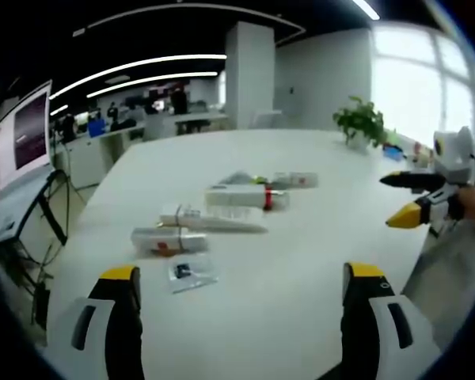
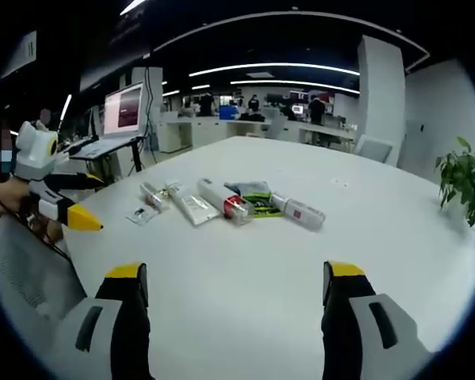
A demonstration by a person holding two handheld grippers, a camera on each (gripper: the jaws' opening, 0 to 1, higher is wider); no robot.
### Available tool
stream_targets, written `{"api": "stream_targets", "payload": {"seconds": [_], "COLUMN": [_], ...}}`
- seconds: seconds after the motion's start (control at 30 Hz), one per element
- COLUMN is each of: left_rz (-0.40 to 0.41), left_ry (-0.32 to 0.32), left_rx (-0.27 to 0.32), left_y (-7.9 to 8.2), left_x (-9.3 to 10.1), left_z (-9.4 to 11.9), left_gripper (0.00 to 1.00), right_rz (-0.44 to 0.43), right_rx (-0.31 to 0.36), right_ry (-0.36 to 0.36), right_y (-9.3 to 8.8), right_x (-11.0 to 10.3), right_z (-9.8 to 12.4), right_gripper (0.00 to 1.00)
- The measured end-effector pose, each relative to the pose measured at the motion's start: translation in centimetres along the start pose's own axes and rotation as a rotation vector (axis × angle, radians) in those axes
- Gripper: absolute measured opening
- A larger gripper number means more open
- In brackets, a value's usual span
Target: Arrange the skincare products in the storage area until every visible bottle or jar stands upright without overlapping.
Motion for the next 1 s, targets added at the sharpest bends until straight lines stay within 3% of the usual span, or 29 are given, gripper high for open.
{"api": "stream_targets", "payload": {"seconds": [0.77, 1.0], "left_rz": [0.000, 0.016], "left_ry": [0.009, 0.001], "left_rx": [-0.001, -0.003], "left_y": [0.0, 0.0], "left_x": [-0.1, -0.1], "left_z": [0.1, 0.0], "left_gripper": [0.99, 0.99], "right_rz": [0.066, 0.087], "right_rx": [-0.032, -0.028], "right_ry": [-0.006, 0.002], "right_y": [-0.1, 0.9], "right_x": [-0.3, 0.3], "right_z": [-0.1, -0.2], "right_gripper": [0.90, 0.90]}}
Point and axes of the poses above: the point that each gripper's makers call its tool centre point, and the gripper's own axes: z roughly backward along the fingers, x roughly to its right, y roughly out of its top, the point moved 7 cm from there along z, roughly backward along the fingers
